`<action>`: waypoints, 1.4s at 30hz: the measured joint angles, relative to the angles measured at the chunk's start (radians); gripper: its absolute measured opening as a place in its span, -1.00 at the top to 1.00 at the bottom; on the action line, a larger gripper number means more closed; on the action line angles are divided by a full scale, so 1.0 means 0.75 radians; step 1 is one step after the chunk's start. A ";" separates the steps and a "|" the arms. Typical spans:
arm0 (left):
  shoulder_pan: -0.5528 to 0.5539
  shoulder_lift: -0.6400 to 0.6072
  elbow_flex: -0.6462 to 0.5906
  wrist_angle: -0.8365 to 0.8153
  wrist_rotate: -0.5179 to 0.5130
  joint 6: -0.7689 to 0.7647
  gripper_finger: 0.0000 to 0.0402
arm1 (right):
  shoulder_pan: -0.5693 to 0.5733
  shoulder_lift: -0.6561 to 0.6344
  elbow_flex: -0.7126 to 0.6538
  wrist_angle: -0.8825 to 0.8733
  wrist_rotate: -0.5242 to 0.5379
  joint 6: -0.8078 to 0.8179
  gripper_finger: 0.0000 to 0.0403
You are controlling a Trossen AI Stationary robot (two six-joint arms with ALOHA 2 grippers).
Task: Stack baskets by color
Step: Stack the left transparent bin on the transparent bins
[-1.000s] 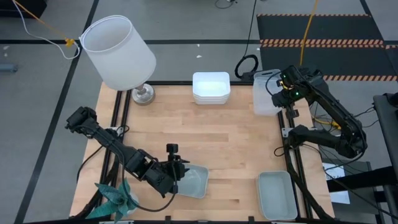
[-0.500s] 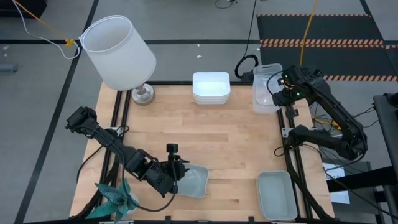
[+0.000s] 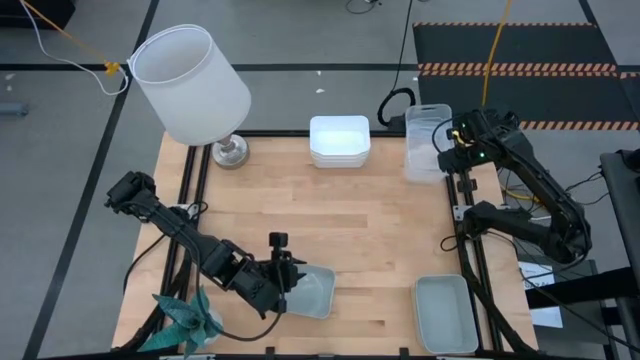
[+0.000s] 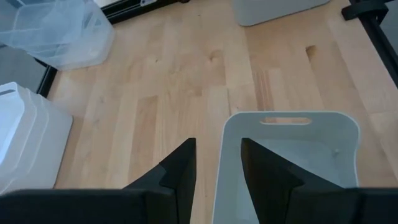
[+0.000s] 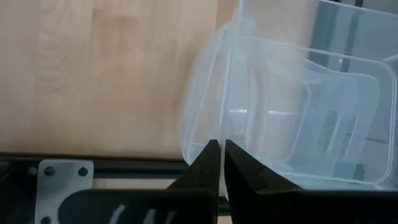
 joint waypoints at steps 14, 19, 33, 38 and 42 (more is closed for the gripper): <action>0.000 0.000 0.000 0.016 0.002 0.019 0.37 | 0.001 -0.102 -0.121 0.087 0.066 0.082 0.71; 0.000 0.000 0.000 0.017 0.003 0.020 0.37 | 0.020 -0.170 -0.121 0.129 0.064 0.076 0.57; 0.042 0.000 0.000 0.028 0.004 0.027 0.37 | 0.170 -0.236 -0.251 -0.010 -0.032 0.406 0.98; 0.046 0.000 0.000 0.057 0.004 0.028 0.37 | 0.225 -0.238 -0.423 0.134 0.185 0.401 0.95; 0.045 0.000 0.000 0.059 0.012 0.036 0.37 | 0.248 -0.244 -0.476 0.212 0.275 0.400 0.99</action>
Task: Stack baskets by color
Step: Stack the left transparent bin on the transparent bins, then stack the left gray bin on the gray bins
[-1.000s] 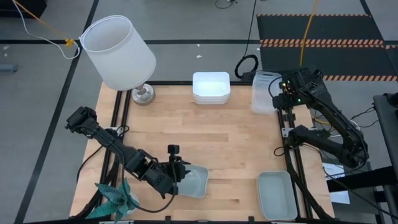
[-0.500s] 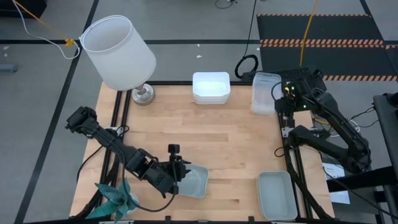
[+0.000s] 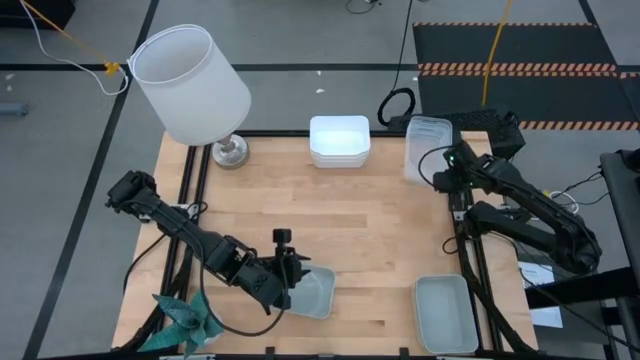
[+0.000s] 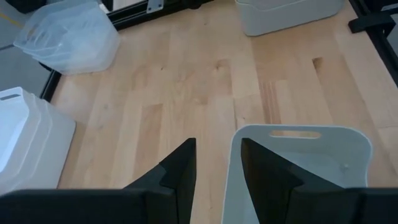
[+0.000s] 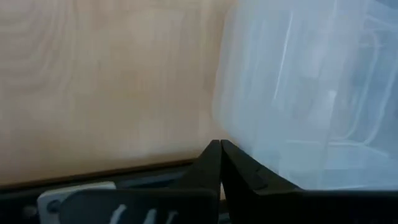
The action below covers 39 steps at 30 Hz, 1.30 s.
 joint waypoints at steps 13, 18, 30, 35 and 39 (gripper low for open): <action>0.000 0.000 0.000 0.002 0.024 0.000 0.37 | -0.002 0.000 0.000 0.095 0.142 0.011 1.00; 0.000 0.000 0.000 0.002 0.024 -0.001 0.37 | -0.002 0.000 -0.001 0.130 0.237 0.010 1.00; 0.000 0.000 0.000 0.002 0.025 -0.007 0.37 | -0.002 -0.047 -0.001 0.129 0.195 0.013 1.00; 0.000 0.000 0.000 0.002 0.025 -0.004 0.37 | 0.025 -0.112 0.002 0.050 0.136 0.065 1.00; 0.000 0.000 0.000 0.002 0.026 -0.004 0.37 | 0.078 -0.154 0.016 -0.012 0.079 0.151 1.00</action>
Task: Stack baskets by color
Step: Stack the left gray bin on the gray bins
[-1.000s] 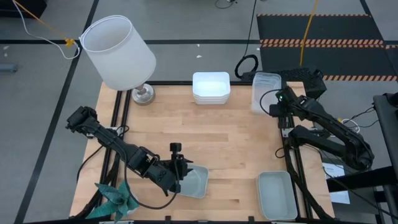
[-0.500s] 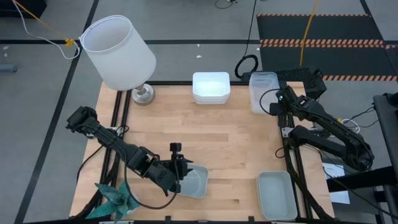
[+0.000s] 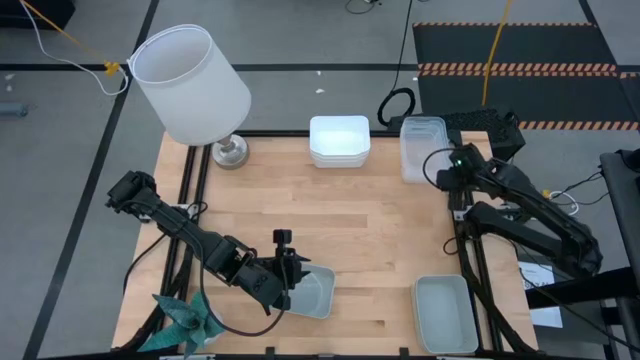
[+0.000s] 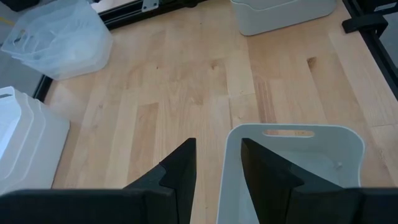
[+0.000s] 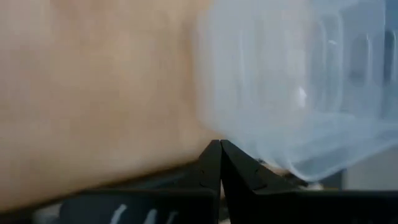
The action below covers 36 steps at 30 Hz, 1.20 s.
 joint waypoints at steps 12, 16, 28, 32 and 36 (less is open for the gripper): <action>-0.004 0.000 0.000 -0.009 0.001 -0.090 0.37 | 0.246 0.016 0.279 -0.053 -0.283 0.523 1.00; -0.029 0.000 0.000 -0.015 0.073 -0.119 0.37 | 0.339 0.044 0.371 -0.025 -0.410 0.815 1.00; -0.251 -0.001 -0.054 -0.004 0.127 -0.233 -0.04 | 0.853 0.066 0.278 0.512 -0.492 1.332 1.00; -0.283 -0.001 -0.130 0.073 0.126 -0.326 -0.23 | 1.087 0.132 0.217 0.747 -0.365 1.360 1.00; -0.281 -0.001 -0.197 0.186 0.143 -0.345 -0.29 | 1.278 0.260 0.200 0.874 -0.246 1.343 1.00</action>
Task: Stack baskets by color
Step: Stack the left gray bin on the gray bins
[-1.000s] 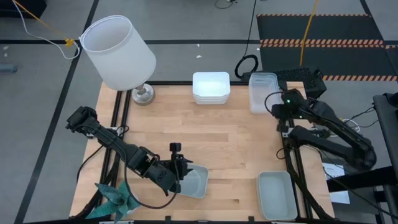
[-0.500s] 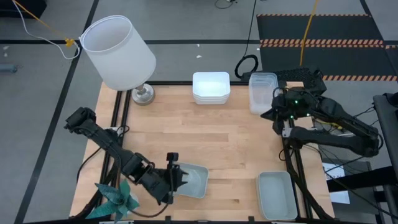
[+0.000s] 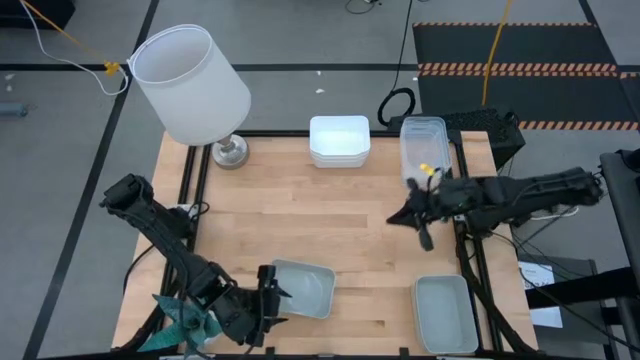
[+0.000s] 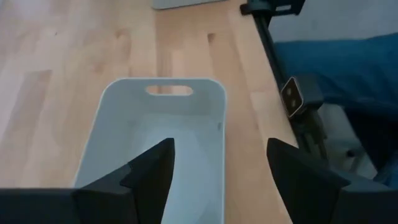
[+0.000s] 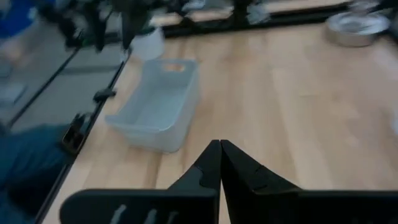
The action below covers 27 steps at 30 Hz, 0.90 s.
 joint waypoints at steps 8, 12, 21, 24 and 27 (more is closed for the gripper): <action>0.031 0.034 -0.021 0.103 0.057 0.039 -0.17 | 0.160 0.213 0.099 -0.016 -0.011 -0.025 1.00; 0.048 0.137 -0.001 0.137 0.146 0.092 -0.04 | 0.201 0.268 0.142 -0.014 -0.011 -0.048 1.00; 0.095 0.343 0.041 0.151 0.184 0.097 0.04 | 0.240 0.312 0.145 -0.023 -0.011 -0.091 1.00; 0.116 0.386 0.042 0.133 0.267 0.082 0.05 | 0.239 0.311 0.145 -0.020 -0.011 -0.122 1.00; 0.132 0.407 0.041 0.132 0.322 0.105 0.13 | 0.239 0.311 0.145 -0.011 -0.010 -0.150 1.00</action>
